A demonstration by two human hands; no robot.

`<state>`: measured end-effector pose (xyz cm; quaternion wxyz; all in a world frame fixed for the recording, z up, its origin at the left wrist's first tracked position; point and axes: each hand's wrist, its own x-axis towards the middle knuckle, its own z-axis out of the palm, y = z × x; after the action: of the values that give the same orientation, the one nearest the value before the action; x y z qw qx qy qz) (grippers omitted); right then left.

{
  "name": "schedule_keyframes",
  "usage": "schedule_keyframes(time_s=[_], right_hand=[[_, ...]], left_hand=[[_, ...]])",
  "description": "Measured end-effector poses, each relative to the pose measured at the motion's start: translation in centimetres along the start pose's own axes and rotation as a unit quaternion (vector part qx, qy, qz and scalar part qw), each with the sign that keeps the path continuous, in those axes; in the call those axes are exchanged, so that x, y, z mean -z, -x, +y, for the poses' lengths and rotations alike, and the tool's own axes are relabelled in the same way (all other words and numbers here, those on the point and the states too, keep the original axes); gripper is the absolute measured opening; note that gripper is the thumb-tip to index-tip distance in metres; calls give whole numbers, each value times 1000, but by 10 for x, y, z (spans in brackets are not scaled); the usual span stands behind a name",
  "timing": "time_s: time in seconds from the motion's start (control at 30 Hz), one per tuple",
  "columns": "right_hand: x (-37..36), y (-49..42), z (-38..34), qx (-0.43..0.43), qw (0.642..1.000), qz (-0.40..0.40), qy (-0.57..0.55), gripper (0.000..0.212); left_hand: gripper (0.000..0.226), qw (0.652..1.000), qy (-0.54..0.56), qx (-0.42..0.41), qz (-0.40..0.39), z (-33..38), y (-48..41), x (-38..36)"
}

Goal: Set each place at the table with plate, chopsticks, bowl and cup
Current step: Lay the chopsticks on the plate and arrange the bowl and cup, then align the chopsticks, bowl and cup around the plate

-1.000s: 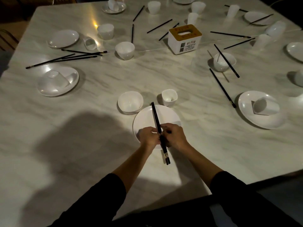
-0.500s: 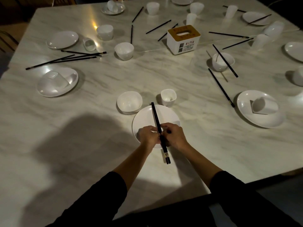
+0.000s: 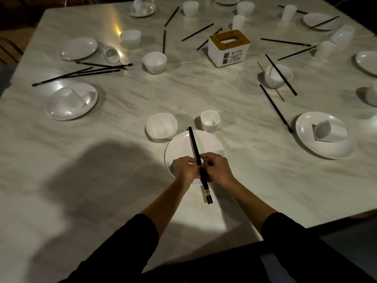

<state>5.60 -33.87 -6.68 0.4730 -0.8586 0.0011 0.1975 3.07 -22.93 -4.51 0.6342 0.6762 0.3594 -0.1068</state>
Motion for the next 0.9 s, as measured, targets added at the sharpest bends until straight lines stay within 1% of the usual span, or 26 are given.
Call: schedule_keyframes(time_s=[0.1,0.17,0.3,0.37,0.43,0.5,0.57,0.7,0.77,0.83,0.9], right_hand=[[2,2,-2,1,1000,-3,-13,36],[3,4,-5,-5,999,5,-34,34],[8,4,-3,6,997,62,-40,28],[15,4,-3,19,995,88,-40,27],[24,5,-2,33,992,111,-40,25],[35,3,1,41,989,135,-32,22],[46,0,5,38,987,154,-11,20],[85,-9,17,1,988,153,-12,18],[116,-17,26,5,989,149,17,26],[154,-29,39,12,989,136,51,33],[192,-43,52,23,989,118,90,34]], left_hand=[[9,1000,-13,2,14,-2,-3,-1],[14,998,-30,-7,47,-5,-6,0],[19,989,-101,-65,87,-7,-11,4],[20,977,-150,-97,115,-5,-12,4],[21,959,-219,-133,123,1,-12,1],[23,943,-263,-174,106,6,-11,-6],[27,933,-279,-217,73,12,-9,-19],[28,925,-266,-272,12,28,-7,-66],[29,913,-290,-288,0,36,-9,-100],[31,914,-283,-292,-10,46,-13,-138],[34,912,-294,-286,0,60,-21,-173]])
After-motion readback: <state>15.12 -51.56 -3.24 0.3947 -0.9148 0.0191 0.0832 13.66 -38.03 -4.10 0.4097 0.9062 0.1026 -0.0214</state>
